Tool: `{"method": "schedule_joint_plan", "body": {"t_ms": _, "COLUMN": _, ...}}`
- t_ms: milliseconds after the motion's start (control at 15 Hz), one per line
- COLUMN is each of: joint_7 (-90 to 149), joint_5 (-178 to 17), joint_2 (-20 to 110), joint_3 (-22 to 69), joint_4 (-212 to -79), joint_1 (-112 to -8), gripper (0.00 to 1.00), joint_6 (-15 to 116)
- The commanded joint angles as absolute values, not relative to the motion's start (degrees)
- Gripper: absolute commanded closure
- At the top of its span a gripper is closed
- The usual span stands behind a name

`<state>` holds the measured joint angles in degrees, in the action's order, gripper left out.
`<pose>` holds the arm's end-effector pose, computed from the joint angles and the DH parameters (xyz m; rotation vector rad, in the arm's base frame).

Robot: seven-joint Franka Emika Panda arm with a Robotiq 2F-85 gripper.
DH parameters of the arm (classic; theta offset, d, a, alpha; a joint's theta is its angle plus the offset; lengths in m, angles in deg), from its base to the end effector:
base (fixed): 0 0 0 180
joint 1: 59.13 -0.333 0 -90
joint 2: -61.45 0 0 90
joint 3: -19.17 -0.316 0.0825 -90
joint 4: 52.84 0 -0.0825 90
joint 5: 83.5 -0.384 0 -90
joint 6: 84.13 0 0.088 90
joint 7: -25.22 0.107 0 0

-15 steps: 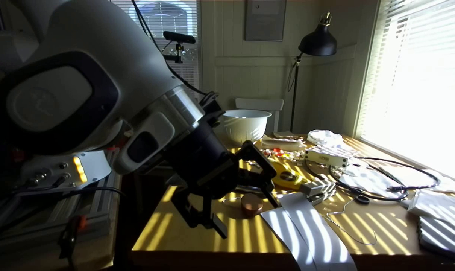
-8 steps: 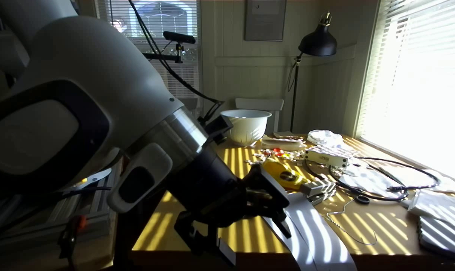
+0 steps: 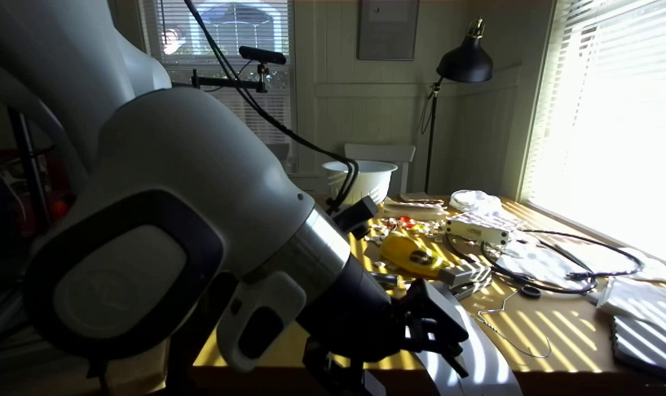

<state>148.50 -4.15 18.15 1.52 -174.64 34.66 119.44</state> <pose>0.2423 -0.4660 0.1436 -1.2236 2.2760 -0.7249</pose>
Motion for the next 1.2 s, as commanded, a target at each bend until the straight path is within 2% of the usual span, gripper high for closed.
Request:
{"method": "schedule_joint_plan", "body": {"t_ms": 0, "joint_7": 153.7, "joint_5": 2.6, "joint_2": 11.0, "joint_3": -0.4, "joint_4": -167.7, "joint_1": 35.3, "gripper": 0.0, "joint_6": 119.1}}
{"method": "schedule_joint_plan", "body": {"t_ms": 867, "joint_7": 168.2, "joint_5": 11.6, "joint_2": 1.8, "joint_3": 1.6, "joint_4": -151.8, "joint_1": 30.5, "gripper": 0.0, "joint_6": 120.9}}
{"method": "schedule_joint_plan", "body": {"t_ms": 1133, "joint_7": 165.8, "joint_5": 8.9, "joint_2": 3.6, "joint_3": 1.3, "joint_4": -154.8, "joint_1": 30.9, "gripper": 0.0, "joint_6": 119.5}}
